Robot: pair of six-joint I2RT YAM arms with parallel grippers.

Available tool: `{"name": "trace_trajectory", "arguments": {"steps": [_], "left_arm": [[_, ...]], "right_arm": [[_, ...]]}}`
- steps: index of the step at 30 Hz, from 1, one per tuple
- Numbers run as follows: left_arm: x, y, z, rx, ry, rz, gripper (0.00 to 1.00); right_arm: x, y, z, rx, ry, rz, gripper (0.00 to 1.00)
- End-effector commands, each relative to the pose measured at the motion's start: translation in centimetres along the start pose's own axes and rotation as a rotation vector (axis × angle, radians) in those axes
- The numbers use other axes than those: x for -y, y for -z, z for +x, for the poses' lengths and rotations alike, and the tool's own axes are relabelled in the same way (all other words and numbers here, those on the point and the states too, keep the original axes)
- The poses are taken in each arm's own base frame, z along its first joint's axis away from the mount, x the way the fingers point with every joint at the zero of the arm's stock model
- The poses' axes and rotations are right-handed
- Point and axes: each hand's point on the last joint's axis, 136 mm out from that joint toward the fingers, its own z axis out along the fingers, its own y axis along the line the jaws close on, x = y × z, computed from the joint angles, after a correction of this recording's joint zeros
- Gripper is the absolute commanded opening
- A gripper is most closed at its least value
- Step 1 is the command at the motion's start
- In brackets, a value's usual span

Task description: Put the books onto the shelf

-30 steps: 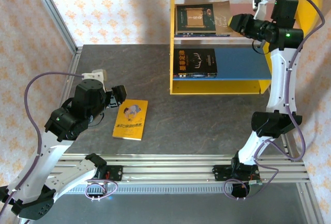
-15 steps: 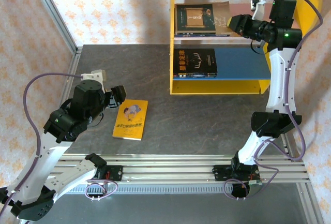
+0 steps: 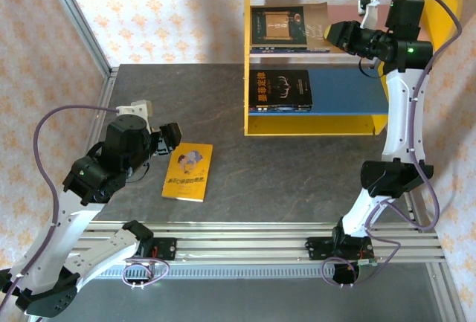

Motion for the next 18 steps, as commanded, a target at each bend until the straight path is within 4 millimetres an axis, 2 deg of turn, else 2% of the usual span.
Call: {"name": "trace_trajectory", "arguments": {"steps": [1, 18], "left_arm": [[0.24, -0.11, -0.08, 0.011, 0.005, 0.015, 0.70], [0.37, -0.15, -0.11, 0.011, 0.006, 0.021, 0.70]], "right_arm": [[-1.34, -0.53, 0.60, -0.025, 0.009, -0.060, 0.27], [-1.90, -1.35, -0.06, -0.025, 0.009, -0.090, 0.29]]}}
